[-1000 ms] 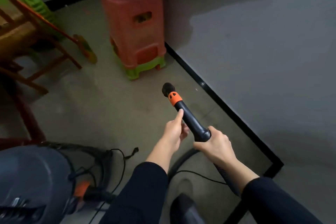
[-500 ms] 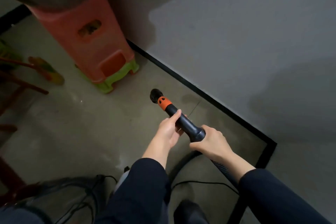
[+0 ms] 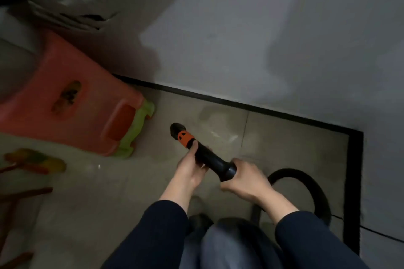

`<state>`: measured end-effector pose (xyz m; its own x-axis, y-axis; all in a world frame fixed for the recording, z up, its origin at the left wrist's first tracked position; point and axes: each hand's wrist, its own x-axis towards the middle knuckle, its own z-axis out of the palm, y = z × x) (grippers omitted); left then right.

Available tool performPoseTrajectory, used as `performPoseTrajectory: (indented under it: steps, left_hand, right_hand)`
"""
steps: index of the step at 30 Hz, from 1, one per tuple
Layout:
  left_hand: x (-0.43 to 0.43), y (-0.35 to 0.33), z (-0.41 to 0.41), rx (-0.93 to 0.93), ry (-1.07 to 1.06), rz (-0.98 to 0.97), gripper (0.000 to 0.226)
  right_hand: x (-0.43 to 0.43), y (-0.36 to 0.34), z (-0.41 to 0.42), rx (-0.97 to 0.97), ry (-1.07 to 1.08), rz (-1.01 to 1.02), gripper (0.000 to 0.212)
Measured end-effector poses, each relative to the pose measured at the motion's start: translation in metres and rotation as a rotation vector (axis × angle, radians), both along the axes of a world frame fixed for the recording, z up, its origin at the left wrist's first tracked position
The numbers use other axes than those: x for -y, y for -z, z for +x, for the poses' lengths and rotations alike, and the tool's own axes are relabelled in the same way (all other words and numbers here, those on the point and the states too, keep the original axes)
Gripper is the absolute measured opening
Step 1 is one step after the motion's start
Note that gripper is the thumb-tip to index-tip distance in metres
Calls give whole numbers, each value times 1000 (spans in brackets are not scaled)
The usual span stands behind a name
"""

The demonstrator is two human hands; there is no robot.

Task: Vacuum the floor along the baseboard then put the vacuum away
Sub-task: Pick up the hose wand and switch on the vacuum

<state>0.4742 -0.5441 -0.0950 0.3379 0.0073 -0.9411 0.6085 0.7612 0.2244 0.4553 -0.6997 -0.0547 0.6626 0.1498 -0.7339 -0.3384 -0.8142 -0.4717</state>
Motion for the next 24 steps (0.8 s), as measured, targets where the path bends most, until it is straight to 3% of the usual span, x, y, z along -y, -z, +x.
performPoseTrajectory:
  steps: [6,9,13,18,24]
  left_hand:
    - [-9,19,18,-27,11,-1,34]
    - [-18,24,34,-38,-55,-37,31]
    - [-20,23,51,-7,-51,-74,24]
    - [-29,14,76,76,67,-51,38]
    - [-58,10,108,123,310,-28,45]
  right_hand:
    - [3,14,11,9,-144,-24,37]
    - [45,12,15,45,-214,-179,25]
    - [69,16,14,29,-77,-294,10]
    - [46,11,14,-162,195,-139,17]
    - [-3,21,-2,-351,597,114,10]
